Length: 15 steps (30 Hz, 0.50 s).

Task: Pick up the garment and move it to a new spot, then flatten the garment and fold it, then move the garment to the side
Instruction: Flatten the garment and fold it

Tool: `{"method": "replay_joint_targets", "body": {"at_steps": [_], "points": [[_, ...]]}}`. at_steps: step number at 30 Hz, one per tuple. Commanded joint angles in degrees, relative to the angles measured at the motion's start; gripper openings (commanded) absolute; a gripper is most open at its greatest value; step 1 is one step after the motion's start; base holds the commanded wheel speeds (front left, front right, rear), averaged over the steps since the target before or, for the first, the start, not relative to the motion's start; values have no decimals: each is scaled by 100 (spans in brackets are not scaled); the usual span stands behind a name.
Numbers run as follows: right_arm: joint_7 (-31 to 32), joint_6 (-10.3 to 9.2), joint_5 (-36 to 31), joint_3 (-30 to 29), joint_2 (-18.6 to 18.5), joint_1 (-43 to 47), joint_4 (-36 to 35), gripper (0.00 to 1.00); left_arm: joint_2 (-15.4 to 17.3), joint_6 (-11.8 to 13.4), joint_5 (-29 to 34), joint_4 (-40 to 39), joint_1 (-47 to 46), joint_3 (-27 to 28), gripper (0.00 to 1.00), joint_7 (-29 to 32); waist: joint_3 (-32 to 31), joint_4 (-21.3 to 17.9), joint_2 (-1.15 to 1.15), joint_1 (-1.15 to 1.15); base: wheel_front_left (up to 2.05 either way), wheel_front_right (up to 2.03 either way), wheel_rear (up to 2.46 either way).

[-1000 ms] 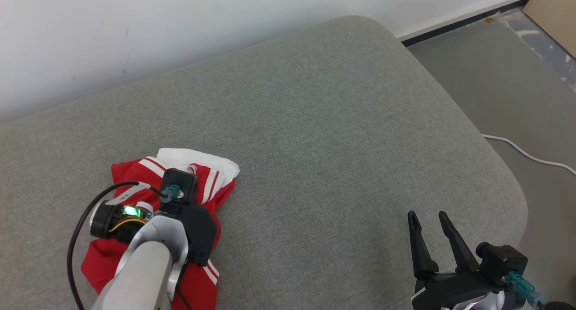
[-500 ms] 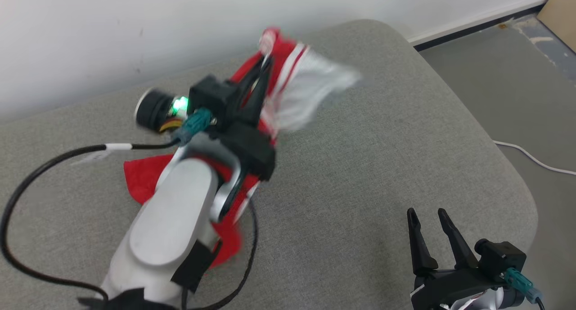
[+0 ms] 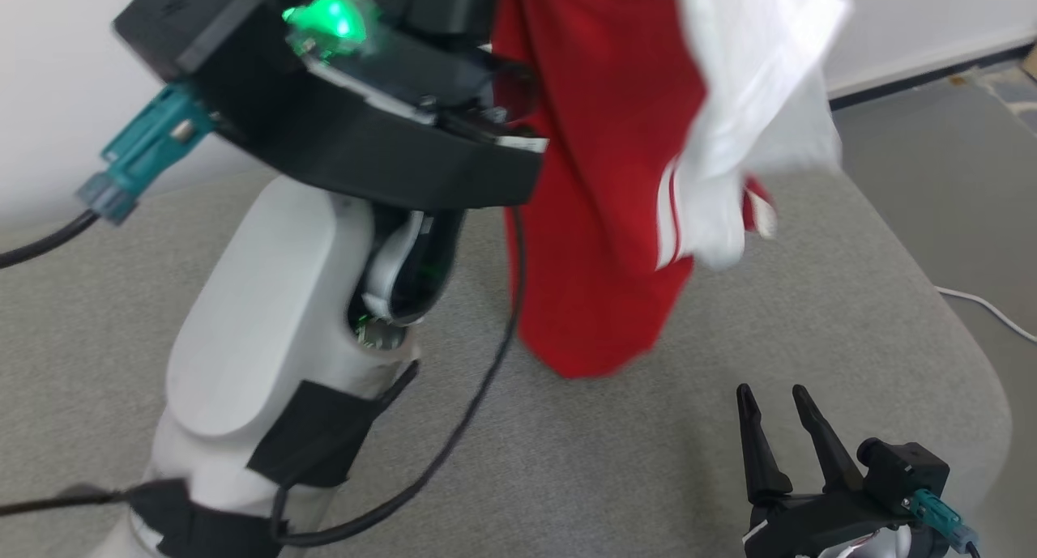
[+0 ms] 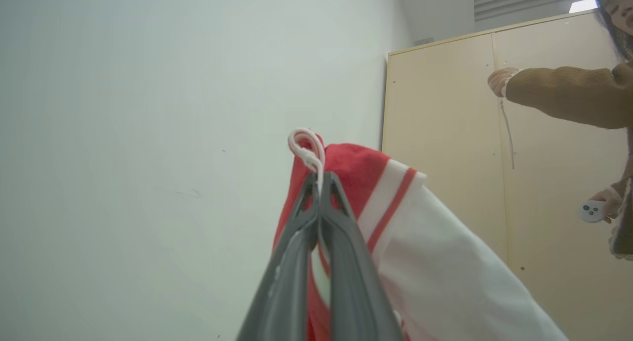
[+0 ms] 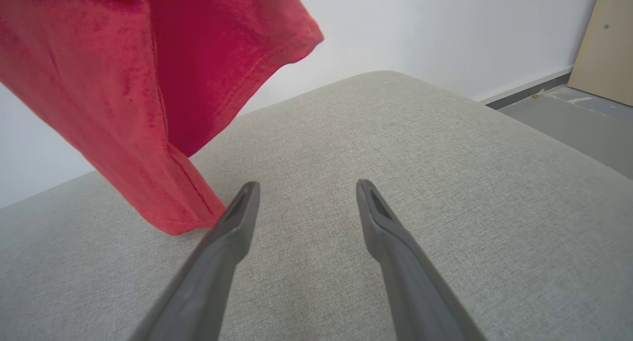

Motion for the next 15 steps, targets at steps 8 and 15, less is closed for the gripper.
{"method": "replay_joint_targets", "body": {"at_steps": [8,15], "points": [[100,19,-82,18,-6,41,-94,100,816,767,-157,857,1729,838,0,-102,-5,522,0,0,0,0,0],[169,19,-154,75,-5,-57,-181,100,1125,975,-259,2265,2536,1208,27,-283,88,656,0,0,0,0,0]]}}
